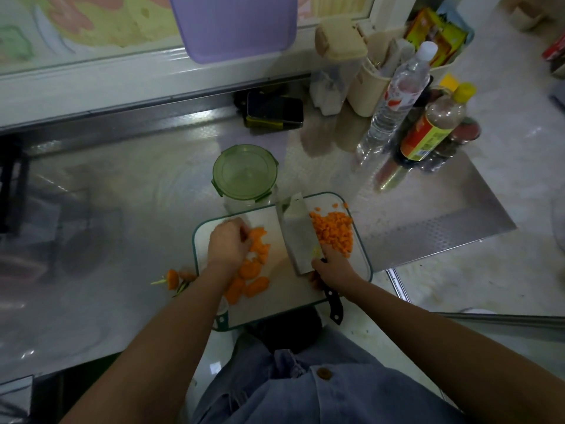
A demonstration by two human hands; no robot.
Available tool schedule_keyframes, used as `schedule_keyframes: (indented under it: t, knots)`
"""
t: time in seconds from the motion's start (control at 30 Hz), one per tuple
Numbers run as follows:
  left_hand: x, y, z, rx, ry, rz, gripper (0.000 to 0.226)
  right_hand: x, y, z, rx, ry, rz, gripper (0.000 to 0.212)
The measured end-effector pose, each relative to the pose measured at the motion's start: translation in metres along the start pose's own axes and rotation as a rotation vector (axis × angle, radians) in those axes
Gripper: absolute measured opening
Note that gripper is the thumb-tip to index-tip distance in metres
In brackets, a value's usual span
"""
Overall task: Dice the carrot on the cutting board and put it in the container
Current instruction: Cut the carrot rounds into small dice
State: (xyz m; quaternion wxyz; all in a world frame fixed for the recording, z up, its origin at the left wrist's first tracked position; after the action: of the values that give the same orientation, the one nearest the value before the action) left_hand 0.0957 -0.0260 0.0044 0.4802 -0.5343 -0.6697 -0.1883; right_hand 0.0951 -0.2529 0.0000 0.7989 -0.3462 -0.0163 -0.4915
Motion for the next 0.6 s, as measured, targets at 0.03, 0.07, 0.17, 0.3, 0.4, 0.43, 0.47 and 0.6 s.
schedule_keyframes:
  t: [0.03,0.07,0.17,0.3,0.4,0.43,0.47,0.6]
  knots:
    - [0.001,-0.003,-0.002,0.018,-0.069,0.025,0.009,0.002,-0.001,0.001,0.003,0.022,0.022,0.026]
    - [0.002,-0.007,-0.005,0.03,-0.123,0.037,0.012,0.003,-0.002,0.001,0.009,0.026,0.036,0.026]
    - [-0.005,-0.018,-0.016,0.121,-0.264,0.076,0.017,0.006,-0.006,0.0,0.045,-0.019,0.005,0.025]
    - [-0.027,-0.026,-0.032,0.2,-0.433,0.236,0.013,0.015,-0.008,-0.001,0.103,-0.068,-0.085,0.017]
    - [-0.041,-0.033,-0.041,0.245,-0.474,0.255,0.016,0.023,-0.012,-0.002,0.163,-0.139,-0.138,0.015]
    - [-0.046,-0.036,-0.043,0.286,-0.496,0.246,0.019,0.025,-0.014,-0.002,0.19,-0.184,-0.148,0.016]
    - [-0.051,-0.037,-0.044,0.325,-0.489,0.227,0.022,0.025,-0.016,-0.004,0.217,-0.228,-0.154,0.019]
    - [-0.053,-0.047,-0.05,0.328,-0.279,0.168,0.038,0.023,-0.024,-0.01,0.28,-0.403,-0.15,0.028]
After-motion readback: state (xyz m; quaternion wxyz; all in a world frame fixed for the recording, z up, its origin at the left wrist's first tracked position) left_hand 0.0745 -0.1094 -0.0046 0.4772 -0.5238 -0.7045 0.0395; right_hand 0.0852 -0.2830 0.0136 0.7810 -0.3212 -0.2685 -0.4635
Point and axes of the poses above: each hand's wrist, its own y-axis towards the middle knuckle, its own x-axis out of the back of the hand, z = x × y, the point moved 1 cm from there along y, towards the middle knuckle, and after that the axes turned 4 degrees about x, right-handed, at the moved point
